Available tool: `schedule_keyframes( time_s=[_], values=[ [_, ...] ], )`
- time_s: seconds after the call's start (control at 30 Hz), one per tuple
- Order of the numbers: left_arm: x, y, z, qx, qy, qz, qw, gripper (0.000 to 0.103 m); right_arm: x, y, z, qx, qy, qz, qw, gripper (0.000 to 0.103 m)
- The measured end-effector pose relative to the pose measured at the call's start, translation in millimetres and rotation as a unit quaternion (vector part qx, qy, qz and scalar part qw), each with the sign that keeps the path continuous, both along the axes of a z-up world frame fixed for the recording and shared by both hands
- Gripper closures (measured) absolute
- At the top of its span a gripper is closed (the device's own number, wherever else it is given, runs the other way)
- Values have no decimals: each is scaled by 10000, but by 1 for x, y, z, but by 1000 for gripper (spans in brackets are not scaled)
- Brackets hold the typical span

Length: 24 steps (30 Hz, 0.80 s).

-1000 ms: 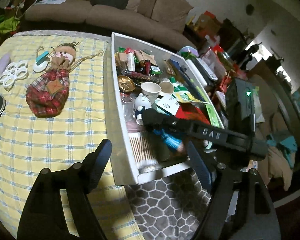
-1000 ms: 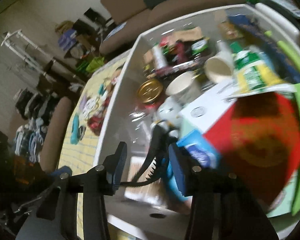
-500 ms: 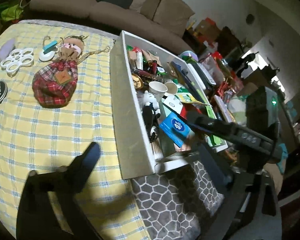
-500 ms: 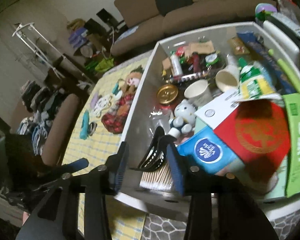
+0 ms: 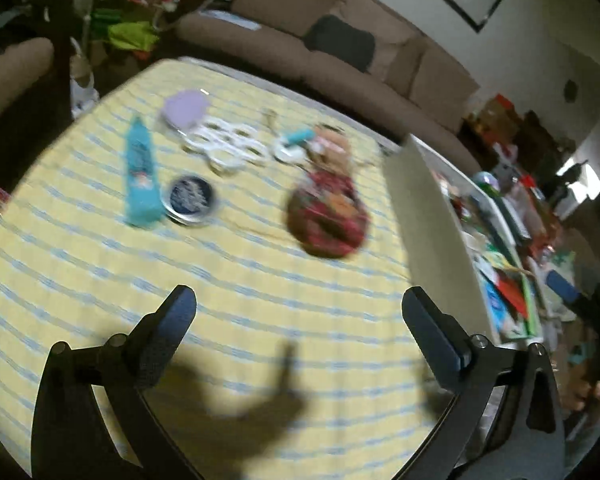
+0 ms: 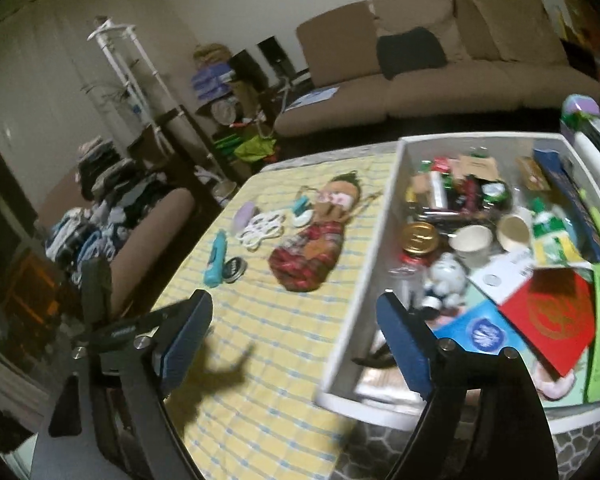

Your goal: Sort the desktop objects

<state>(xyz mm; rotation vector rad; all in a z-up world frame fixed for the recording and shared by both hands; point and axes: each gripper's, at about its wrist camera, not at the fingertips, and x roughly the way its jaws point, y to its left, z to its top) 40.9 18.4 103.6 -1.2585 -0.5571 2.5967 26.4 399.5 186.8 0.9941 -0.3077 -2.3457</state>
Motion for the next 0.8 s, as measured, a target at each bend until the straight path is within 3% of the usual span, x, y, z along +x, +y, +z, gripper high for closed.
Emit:
schedule_keyframes(
  time_s=[0.13, 0.27, 0.4, 0.6, 0.67, 0.8],
  values=[
    [-26, -24, -3, -370, 87, -308, 9988, 0, -7, -31, -4, 41, -102, 217, 9997, 17],
    [-55, -33, -8, -800, 137, -1032, 9913, 0, -13, -53, -15, -96, -275, 418, 9987, 17],
    [-84, -33, -21, -1213, 67, -1640, 9790, 0, -26, -71, -24, -89, -401, 522, 9978, 17],
    [-105, -15, -46, -1745, 56, -2457, 9535, 1, -57, -101, -40, -298, -682, 548, 9957, 17],
    [-113, -13, -54, -1790, -1, -2575, 9495, 1, -66, -113, -46, -344, -766, 546, 9950, 17],
    [-124, -20, -61, -1635, -47, -2609, 9514, 6, -90, -136, -56, -370, -900, 572, 9936, 17]
  ],
)
